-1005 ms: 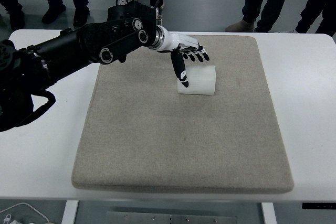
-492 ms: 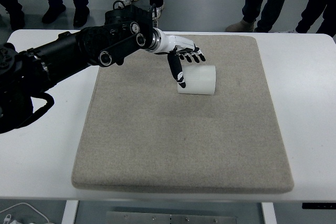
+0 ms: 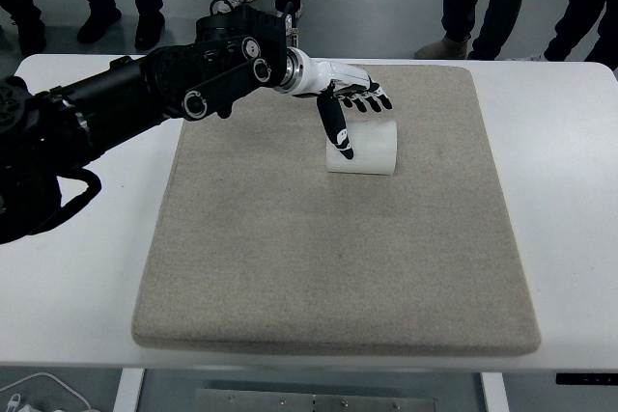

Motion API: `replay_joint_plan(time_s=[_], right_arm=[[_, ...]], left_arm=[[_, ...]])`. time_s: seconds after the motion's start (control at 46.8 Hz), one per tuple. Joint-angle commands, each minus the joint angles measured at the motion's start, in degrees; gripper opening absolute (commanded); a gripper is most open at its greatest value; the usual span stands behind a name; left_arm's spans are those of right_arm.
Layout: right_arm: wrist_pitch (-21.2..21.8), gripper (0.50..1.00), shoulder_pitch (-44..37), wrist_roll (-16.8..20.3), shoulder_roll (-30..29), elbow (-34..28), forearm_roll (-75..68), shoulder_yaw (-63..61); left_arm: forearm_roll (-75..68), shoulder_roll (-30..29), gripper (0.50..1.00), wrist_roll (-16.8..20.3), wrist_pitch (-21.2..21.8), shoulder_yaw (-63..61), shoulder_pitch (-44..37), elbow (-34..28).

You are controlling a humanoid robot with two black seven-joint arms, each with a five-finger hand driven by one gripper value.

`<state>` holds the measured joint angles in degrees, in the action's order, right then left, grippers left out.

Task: Flip white cup upright
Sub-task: 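Close the left hand's fingers around the cup body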

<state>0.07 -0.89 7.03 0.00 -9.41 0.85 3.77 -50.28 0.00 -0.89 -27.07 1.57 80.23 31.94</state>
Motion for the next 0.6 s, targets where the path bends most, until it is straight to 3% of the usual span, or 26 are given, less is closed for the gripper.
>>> replay_joint_plan(time_s=[0.0, 0.577], right_arm=[[-0.07, 0.93, 0.01, 0.0, 0.0, 0.0, 0.02, 0.01], [-0.07, 0.93, 0.1, 0.0, 0.0, -0.26, 0.02, -0.07]], left_arm=[[-0.08, 0.0, 0.964, 0.72, 0.0, 0.1, -0.08, 0.58], [-0.6, 0.0, 0.943, 0.98, 0.09, -0.52, -0.61, 2.07]])
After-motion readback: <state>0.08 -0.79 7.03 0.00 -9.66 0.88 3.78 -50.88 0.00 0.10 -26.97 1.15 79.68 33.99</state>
